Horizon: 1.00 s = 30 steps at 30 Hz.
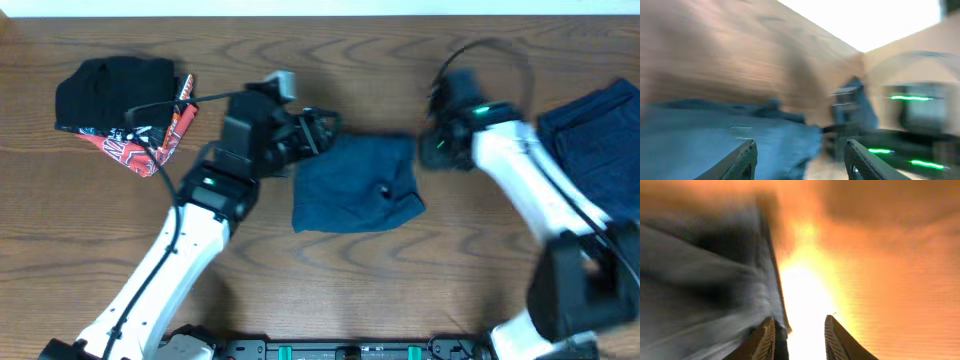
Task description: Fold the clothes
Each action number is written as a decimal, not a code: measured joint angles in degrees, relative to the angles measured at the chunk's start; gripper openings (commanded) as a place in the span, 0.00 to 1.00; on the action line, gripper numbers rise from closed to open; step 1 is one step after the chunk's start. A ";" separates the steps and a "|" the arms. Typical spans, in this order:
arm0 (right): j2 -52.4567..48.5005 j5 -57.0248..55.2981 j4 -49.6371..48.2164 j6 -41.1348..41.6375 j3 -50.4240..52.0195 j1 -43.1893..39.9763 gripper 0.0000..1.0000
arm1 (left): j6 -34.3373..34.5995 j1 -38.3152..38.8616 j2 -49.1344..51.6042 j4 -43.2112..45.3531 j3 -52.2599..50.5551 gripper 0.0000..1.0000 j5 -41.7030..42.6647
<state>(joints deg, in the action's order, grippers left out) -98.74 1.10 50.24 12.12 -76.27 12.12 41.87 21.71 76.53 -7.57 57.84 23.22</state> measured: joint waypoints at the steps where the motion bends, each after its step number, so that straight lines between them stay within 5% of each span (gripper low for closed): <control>1: 2.45 1.07 0.22 -0.74 -2.01 -0.87 0.31 | -0.39 -1.22 0.20 -1.44 0.00 0.57 -0.46; 7: 12.48 16.41 1.44 -7.56 -7.48 -0.37 0.32 | -3.48 -4.85 3.43 -2.73 -0.02 0.57 -2.23; 13: 10.75 28.70 4.22 -10.54 -5.44 2.71 0.32 | -4.68 -4.83 9.92 -2.47 0.00 0.57 -2.34; 30: -7.74 28.39 3.13 -11.65 10.60 5.66 0.33 | -6.40 -2.14 26.71 -5.84 0.07 0.57 -2.51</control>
<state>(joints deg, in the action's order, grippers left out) -106.48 29.50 53.36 0.47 -65.67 17.78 35.46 19.57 103.24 -13.41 57.91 20.71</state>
